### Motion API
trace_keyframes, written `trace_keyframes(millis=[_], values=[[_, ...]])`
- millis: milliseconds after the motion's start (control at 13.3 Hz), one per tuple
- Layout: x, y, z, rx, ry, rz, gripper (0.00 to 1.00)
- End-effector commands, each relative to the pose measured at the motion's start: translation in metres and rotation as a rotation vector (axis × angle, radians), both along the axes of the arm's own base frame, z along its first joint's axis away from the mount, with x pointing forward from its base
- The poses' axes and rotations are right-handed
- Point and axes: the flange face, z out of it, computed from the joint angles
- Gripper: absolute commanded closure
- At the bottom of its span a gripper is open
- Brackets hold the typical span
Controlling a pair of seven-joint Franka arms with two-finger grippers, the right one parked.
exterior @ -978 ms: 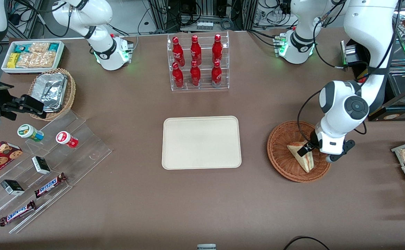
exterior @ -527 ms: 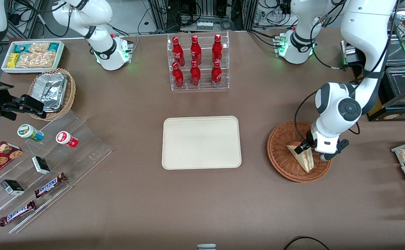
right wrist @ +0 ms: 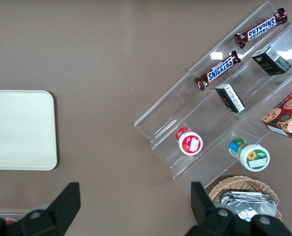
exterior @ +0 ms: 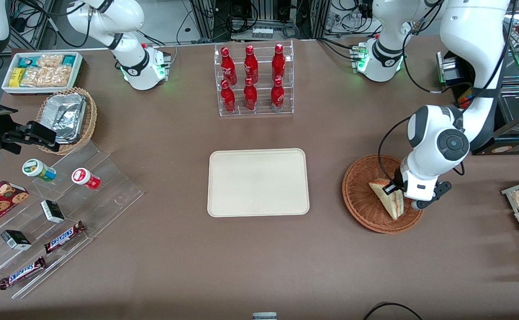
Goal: Place sandwich from basket to tray
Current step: 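Lower the left gripper onto the wrapped sandwich and close on it, then lift the sandwich and carry it over the cream tray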
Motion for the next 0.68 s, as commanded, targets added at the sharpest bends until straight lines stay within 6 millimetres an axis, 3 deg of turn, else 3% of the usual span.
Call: trace_keyframes(millis=[0, 226, 527, 602], values=[[-0.002, -0.036, 0.064, 0.054, 0.06, -0.071, 1.0], [-0.018, -0.112, 0.117, 0.055, 0.134, -0.197, 1.0], [-0.05, -0.203, 0.12, -0.003, 0.105, -0.321, 1.0], [-0.056, -0.235, 0.117, -0.032, 0.073, -0.337, 1.0]])
